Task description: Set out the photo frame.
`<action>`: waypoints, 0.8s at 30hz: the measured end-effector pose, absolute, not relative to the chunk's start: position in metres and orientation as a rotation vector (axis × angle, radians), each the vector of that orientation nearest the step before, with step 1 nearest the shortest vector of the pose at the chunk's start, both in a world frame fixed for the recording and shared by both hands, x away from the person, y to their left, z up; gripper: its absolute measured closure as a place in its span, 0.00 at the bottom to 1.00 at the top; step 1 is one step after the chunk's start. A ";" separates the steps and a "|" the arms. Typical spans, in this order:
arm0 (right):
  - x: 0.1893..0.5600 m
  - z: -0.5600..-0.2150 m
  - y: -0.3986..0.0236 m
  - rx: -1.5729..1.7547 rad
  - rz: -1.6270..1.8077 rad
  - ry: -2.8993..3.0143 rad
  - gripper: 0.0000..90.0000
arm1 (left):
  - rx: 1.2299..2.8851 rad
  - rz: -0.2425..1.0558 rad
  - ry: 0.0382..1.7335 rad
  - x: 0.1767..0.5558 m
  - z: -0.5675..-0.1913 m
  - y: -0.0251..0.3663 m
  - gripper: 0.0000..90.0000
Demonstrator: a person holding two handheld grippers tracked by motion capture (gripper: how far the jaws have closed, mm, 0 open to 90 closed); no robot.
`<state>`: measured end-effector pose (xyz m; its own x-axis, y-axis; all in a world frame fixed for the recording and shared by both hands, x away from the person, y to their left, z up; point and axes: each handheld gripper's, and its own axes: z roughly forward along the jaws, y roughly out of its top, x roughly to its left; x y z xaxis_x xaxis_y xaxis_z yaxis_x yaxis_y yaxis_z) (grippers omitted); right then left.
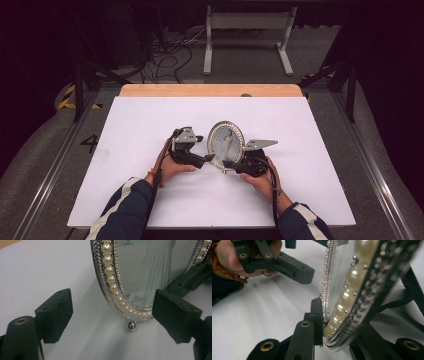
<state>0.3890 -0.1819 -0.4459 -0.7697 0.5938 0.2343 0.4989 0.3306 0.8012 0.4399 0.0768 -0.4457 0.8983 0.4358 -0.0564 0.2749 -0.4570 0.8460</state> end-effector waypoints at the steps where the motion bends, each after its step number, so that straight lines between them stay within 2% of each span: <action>1: 0.389 -0.446 -0.182 1.020 1.435 2.479 0.86 | 2.072 0.205 0.506 0.441 -0.447 0.076 0.20; 9: 0.377 -0.435 -0.191 1.010 1.358 2.399 0.63 | 2.056 0.179 0.507 0.446 -0.446 0.073 0.22; 12: 0.368 -0.430 -0.193 0.984 1.318 2.365 0.60 | 2.050 0.181 0.508 0.447 -0.445 0.073 0.23; 17: 0.356 -0.424 -0.198 0.967 1.315 2.319 0.61 | 2.019 0.158 0.518 0.452 -0.443 0.072 0.25; 24: 0.348 -0.417 -0.212 0.964 1.384 2.261 0.80 | 2.025 0.123 0.492 0.451 -0.444 0.069 0.32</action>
